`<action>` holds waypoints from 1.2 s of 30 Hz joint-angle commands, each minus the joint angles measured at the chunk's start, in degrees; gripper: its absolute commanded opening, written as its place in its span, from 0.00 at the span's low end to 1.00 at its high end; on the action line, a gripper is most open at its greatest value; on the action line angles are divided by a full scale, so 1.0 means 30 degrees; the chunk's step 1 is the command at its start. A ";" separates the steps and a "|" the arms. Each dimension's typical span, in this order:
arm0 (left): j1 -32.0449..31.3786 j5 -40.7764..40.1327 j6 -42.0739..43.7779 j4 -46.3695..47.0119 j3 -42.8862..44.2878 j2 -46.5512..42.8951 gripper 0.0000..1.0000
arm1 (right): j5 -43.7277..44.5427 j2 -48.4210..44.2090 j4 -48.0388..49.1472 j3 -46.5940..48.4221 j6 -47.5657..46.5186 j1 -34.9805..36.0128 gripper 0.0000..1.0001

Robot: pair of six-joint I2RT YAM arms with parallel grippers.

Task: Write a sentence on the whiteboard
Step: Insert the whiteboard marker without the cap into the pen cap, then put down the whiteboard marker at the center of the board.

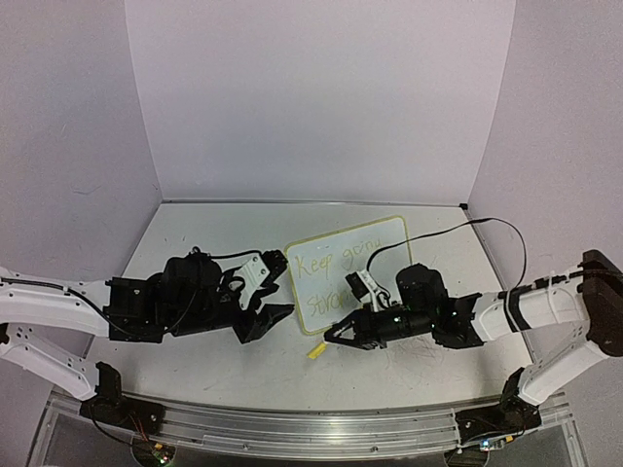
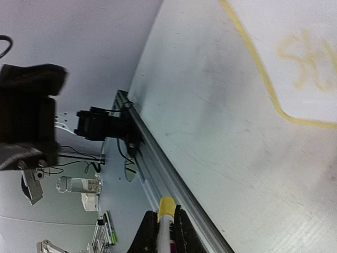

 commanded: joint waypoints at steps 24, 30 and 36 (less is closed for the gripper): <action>0.1721 -0.2156 -0.6523 -0.0594 -0.1520 -0.2584 0.68 | 0.0882 0.1075 0.5029 -0.6375 0.2109 -0.3861 0.49; 0.2271 -0.2511 -0.6921 -0.1122 -0.1025 -0.2643 0.69 | 0.2488 -0.2245 0.1939 -0.7511 0.1780 -0.3977 0.58; 0.3545 -0.3371 -0.7835 -0.1840 0.0246 -0.2884 0.76 | 0.5412 -0.9564 -0.5796 -0.5666 -0.0385 -0.3986 0.67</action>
